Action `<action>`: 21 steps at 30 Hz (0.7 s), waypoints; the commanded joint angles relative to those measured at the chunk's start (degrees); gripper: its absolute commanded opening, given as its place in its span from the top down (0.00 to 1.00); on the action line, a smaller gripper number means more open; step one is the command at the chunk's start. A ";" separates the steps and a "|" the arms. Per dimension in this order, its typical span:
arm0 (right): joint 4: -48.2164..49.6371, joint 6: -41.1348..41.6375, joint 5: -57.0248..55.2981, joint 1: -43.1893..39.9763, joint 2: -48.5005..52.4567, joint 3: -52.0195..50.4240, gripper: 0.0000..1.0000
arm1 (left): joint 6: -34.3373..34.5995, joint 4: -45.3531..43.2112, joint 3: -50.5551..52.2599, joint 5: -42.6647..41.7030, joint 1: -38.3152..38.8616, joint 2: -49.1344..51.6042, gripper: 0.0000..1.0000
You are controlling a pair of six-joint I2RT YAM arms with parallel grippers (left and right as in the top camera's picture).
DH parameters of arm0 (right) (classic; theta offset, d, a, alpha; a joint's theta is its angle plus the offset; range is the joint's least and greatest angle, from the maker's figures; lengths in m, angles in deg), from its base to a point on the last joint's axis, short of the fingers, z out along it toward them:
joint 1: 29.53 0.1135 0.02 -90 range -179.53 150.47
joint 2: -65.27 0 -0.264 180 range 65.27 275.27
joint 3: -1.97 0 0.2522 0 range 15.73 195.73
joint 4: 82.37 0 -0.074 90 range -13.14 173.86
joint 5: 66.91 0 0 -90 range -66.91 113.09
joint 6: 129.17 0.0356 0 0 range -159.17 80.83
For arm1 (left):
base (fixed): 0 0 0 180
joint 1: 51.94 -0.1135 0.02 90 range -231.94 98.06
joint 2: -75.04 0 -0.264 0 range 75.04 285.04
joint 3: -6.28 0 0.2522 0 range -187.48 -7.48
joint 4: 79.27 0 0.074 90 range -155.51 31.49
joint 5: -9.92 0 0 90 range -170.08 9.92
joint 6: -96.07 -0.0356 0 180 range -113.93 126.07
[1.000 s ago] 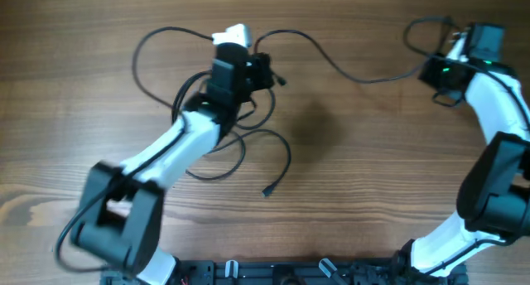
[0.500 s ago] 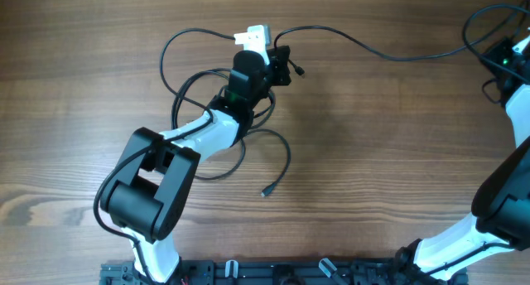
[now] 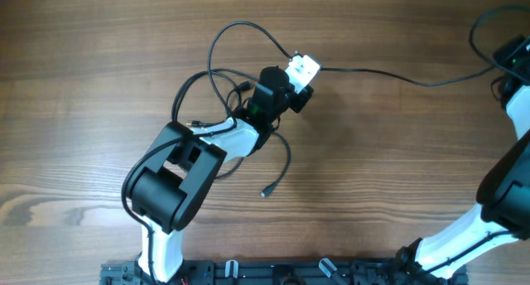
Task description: Untangle cables
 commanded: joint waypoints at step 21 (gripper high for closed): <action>12.33 -21.16 -2.01 -9.38 10.73 0.70 0.96 | -37.66 12.46 -0.22 -3.69 1.79 1.25 0.96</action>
